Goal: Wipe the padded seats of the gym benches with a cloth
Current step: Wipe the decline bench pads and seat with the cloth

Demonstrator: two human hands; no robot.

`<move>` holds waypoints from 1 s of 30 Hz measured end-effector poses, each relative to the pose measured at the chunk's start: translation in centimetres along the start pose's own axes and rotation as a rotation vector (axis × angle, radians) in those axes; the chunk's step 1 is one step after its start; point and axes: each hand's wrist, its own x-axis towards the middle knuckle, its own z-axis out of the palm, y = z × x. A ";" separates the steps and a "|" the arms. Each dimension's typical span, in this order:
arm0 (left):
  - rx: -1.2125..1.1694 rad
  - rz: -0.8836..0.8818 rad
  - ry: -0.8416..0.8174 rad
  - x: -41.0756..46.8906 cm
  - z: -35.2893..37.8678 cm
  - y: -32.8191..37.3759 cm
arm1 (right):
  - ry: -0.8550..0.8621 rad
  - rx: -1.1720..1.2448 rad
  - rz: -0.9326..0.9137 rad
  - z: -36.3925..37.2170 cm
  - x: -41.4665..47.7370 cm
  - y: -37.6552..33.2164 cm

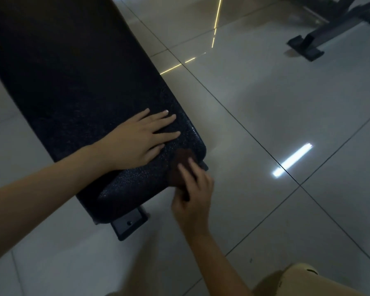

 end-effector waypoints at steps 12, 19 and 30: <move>-0.081 0.013 0.017 -3.1 0.4 -0.1 | -0.177 0.174 -0.223 3.4 -8.7 -6.8; -0.097 0.007 0.039 -3.3 0.4 -0.2 | 0.003 0.070 0.030 1.0 -1.1 -1.9; -0.134 -0.024 0.036 -4.0 -0.3 -0.8 | -0.156 0.112 -0.120 2.6 -4.3 -6.4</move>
